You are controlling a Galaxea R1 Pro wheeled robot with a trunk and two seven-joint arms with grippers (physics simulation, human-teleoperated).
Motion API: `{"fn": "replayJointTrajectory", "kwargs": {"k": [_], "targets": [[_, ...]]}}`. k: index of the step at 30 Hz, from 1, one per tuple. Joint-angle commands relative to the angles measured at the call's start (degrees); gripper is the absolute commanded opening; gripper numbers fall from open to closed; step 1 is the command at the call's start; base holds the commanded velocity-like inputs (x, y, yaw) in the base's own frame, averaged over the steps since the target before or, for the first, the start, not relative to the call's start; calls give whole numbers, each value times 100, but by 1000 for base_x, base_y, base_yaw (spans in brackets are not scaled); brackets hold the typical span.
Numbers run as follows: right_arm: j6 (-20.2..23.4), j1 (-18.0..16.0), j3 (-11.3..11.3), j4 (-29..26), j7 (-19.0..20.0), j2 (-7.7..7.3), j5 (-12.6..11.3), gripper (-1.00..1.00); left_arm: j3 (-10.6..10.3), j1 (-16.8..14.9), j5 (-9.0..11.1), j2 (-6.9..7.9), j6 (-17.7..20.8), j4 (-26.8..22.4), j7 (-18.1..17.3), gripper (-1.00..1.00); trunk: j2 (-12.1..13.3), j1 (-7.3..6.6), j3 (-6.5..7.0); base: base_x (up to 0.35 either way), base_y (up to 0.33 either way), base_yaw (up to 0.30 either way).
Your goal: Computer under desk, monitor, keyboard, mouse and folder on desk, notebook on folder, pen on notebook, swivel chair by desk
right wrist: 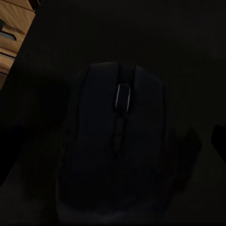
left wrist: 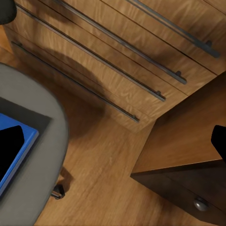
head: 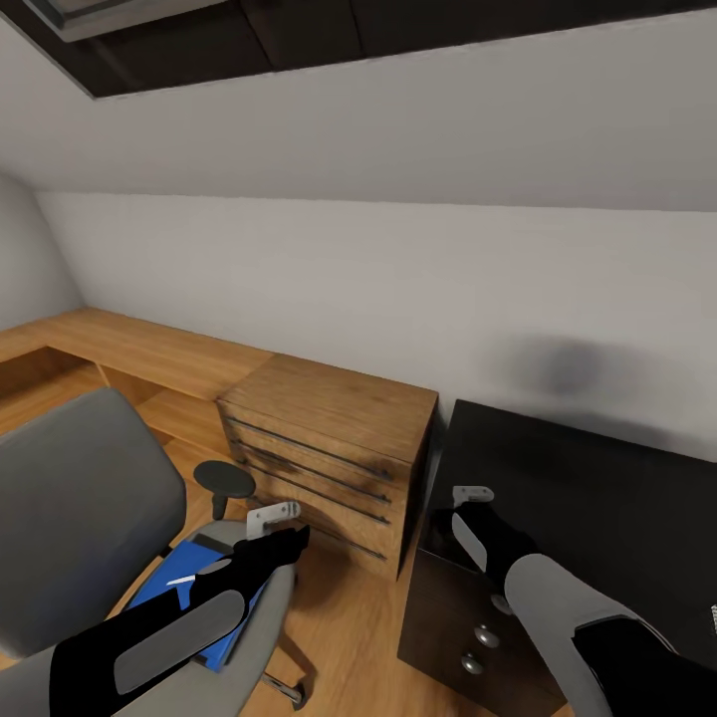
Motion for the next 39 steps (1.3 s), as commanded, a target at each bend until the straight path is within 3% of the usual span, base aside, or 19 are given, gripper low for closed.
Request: {"fn": "replayJointTrajectory", "kwargs": {"k": [1,9,10,39], "targets": [[69,1,49,107,-29,-3,-102,100,-9,-9,7,3,25,-9,30,100,-4,1,-8,0,0,0],[90,-2,49,107,-29,-3,-115,100,-9,-9,7,3,25,-9,30,100,-4,1,-8,0,0,0],[90,-4,49,107,-30,-3,-116,-100,-9,-9,7,3,25,-9,30,100,-4,1,-8,0,0,0],[74,-17,49,90,-21,6,-116,-100,-11,-9,7,3,25,-3,30,100,-4,1,-8,0,0,0]]}}
